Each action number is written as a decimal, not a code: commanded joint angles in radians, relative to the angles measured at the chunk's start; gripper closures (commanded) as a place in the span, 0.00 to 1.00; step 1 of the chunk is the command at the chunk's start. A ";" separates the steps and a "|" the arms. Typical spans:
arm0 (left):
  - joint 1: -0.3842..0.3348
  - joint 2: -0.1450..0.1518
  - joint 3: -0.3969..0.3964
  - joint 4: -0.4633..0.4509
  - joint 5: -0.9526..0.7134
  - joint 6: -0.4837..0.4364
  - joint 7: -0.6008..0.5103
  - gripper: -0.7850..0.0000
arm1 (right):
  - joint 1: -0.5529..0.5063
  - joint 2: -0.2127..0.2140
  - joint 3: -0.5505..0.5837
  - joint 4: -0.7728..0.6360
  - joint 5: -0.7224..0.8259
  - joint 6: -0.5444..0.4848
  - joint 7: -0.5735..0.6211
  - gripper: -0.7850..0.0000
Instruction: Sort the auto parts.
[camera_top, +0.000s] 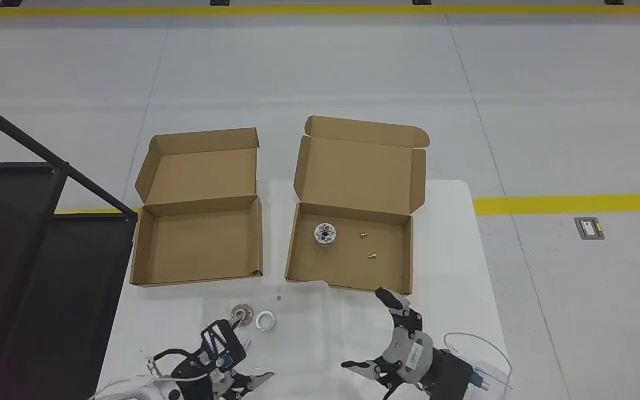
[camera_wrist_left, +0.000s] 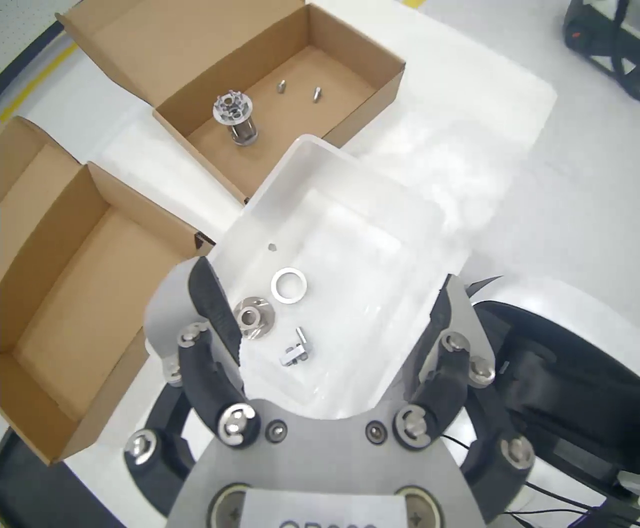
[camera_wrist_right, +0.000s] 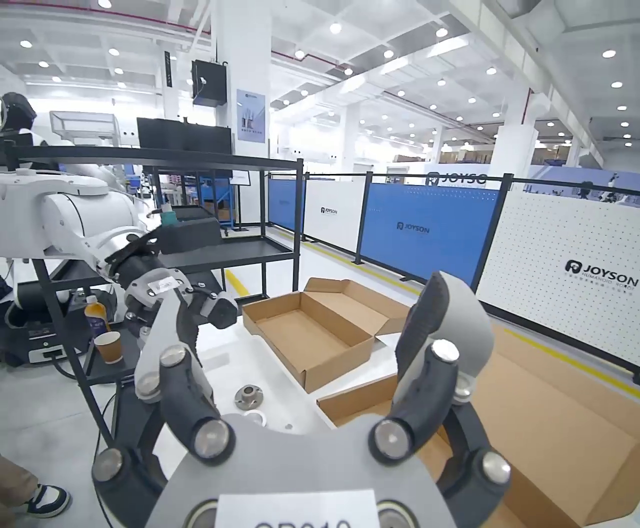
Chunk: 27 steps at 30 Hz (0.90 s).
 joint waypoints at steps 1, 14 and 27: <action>-0.048 0.000 0.031 0.009 0.045 0.021 -0.046 0.00 | 0.000 0.000 0.000 0.000 0.000 0.000 0.002 0.00; -0.045 0.001 0.039 0.016 0.074 0.032 -0.046 0.00 | 0.000 0.000 0.000 0.000 0.000 0.000 0.002 0.00; -0.280 -0.014 0.254 0.164 0.081 0.137 -0.303 0.51 | 0.000 0.000 0.000 0.000 0.000 0.000 0.002 0.00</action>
